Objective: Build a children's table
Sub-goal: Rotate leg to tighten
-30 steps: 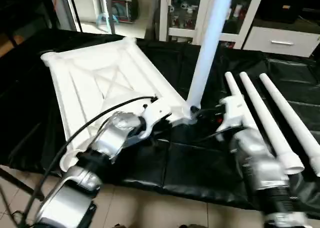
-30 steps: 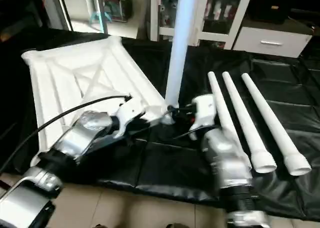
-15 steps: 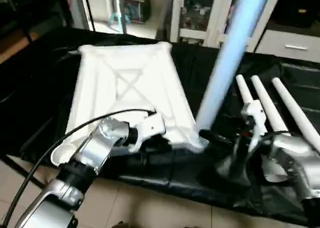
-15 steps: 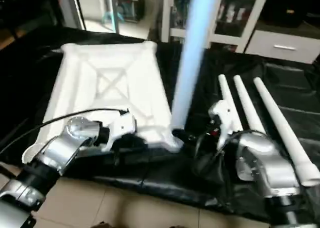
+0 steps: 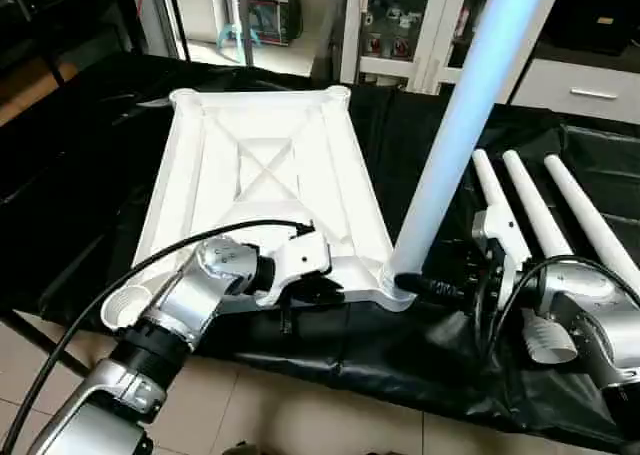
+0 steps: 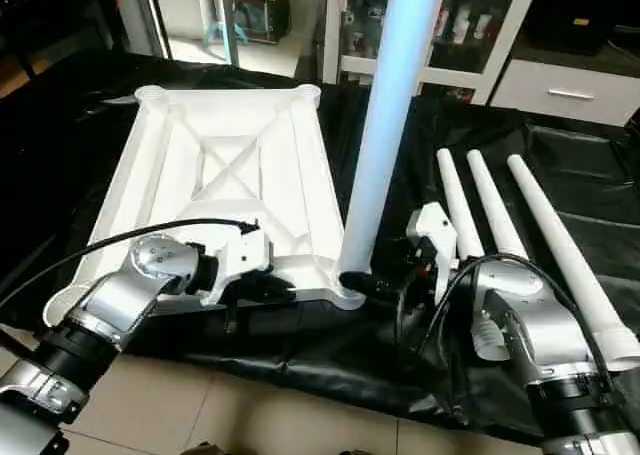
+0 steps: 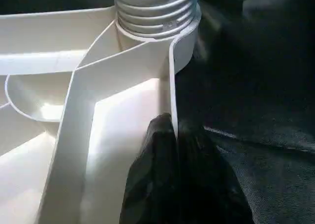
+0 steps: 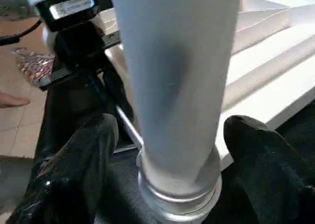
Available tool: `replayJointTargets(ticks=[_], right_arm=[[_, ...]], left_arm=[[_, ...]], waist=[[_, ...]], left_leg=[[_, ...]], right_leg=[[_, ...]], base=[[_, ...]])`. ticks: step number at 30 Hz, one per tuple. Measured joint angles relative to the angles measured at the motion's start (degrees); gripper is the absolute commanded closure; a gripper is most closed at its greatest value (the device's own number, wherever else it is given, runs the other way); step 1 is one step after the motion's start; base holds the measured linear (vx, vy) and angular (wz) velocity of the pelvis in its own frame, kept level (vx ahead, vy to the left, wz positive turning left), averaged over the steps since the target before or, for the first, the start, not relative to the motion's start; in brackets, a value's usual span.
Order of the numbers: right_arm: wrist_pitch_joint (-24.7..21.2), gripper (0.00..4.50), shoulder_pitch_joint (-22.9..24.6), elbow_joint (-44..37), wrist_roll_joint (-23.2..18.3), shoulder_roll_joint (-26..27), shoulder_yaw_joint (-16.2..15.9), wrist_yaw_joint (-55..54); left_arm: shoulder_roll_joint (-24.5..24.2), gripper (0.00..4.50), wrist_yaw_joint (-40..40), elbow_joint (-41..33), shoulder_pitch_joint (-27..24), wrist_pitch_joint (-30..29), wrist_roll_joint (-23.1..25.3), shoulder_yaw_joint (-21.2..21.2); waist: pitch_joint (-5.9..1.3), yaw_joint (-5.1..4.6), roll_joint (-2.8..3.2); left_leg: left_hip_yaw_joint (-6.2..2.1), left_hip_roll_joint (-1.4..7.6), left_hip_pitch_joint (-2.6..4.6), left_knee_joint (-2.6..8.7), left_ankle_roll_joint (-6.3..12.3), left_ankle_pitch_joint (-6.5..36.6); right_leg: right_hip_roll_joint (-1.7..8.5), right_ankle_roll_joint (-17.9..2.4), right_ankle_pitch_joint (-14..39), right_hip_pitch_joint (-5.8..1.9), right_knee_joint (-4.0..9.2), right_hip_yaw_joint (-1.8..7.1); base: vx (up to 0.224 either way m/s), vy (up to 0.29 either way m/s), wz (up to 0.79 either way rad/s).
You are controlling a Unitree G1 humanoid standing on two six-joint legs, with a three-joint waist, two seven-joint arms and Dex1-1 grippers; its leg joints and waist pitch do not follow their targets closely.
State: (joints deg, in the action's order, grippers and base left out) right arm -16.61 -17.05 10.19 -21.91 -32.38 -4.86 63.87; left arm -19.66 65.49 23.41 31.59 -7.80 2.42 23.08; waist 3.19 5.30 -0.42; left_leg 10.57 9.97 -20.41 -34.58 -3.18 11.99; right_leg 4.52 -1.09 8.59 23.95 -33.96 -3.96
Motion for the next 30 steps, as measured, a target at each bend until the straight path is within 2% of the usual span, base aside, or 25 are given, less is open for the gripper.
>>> replayJointTargets(ticks=[1,3,5,14,21,26,30], right_arm=[[0.1,1.13,-0.1,0.1,0.0,-0.1,0.0,0.3],[0.6,1.55,-0.3,0.4,0.1,-0.4,-0.1,1.2],[0.7,1.58,-0.7,0.9,0.2,-0.4,-0.1,1.7],[1.1,2.39,-0.9,1.9,0.3,-0.6,-0.1,2.9],[1.8,2.59,-0.9,2.6,0.4,0.2,0.0,2.6],[4.6,2.61,-0.8,5.0,2.2,5.4,1.0,-5.0],[5.4,2.62,-1.0,6.2,4.8,9.7,1.8,-15.5]], left_arm=[[0.0,4.5,0.0,0.0,0.0,0.0,0.0,0.0],[0.0,4.5,0.0,-0.2,-0.1,-0.1,0.0,0.0],[-0.1,4.5,0.1,-0.3,-0.2,-0.1,0.0,0.0],[-0.5,4.5,1.0,-0.7,-0.4,-0.3,-0.3,0.1],[-0.6,4.5,1.3,-0.7,-0.4,-0.6,-0.4,0.1],[0.3,4.5,-1.9,0.8,0.3,-2.6,0.5,-0.8],[3.2,4.5,-7.6,3.6,2.4,-5.4,2.1,-1.0]], waist=[[0.0,0.0,0.0],[0.0,0.0,0.0],[0.0,-0.01,0.0],[0.0,0.05,0.0],[-0.01,-0.02,-0.01],[-0.04,-0.79,-0.07],[-0.11,-1.97,-0.19]], left_leg=[[0.0,0.0,0.0,0.0,-0.01,0.0],[0.0,0.0,0.01,0.0,-0.01,0.0],[0.0,0.0,0.01,0.0,0.0,0.0],[0.0,0.0,0.03,-0.01,0.07,0.0],[0.0,0.0,0.09,-0.02,0.06,0.0],[0.04,0.01,0.22,-0.06,-0.03,0.0],[-0.01,0.0,0.46,-0.07,-0.05,0.0]], right_leg=[[0.0,0.0,0.0,0.0,0.0,0.0],[0.0,0.0,0.0,-0.01,-0.01,0.0],[0.0,0.0,0.0,0.0,-0.01,0.0],[0.0,0.0,0.0,-0.02,-0.03,0.0],[0.0,0.0,0.0,-0.06,-0.05,0.0],[-0.01,0.1,0.0,-0.28,-0.1,0.02],[-0.01,0.2,0.1,-0.54,0.0,-0.01]], base=[[0.0,0.0,0.0],[0.0,0.0,0.0],[0.0,0.0,0.0],[0.0,0.0,0.0],[0.0,0.0,0.0],[0.0,0.0,0.0],[0.0,0.0,0.0]])
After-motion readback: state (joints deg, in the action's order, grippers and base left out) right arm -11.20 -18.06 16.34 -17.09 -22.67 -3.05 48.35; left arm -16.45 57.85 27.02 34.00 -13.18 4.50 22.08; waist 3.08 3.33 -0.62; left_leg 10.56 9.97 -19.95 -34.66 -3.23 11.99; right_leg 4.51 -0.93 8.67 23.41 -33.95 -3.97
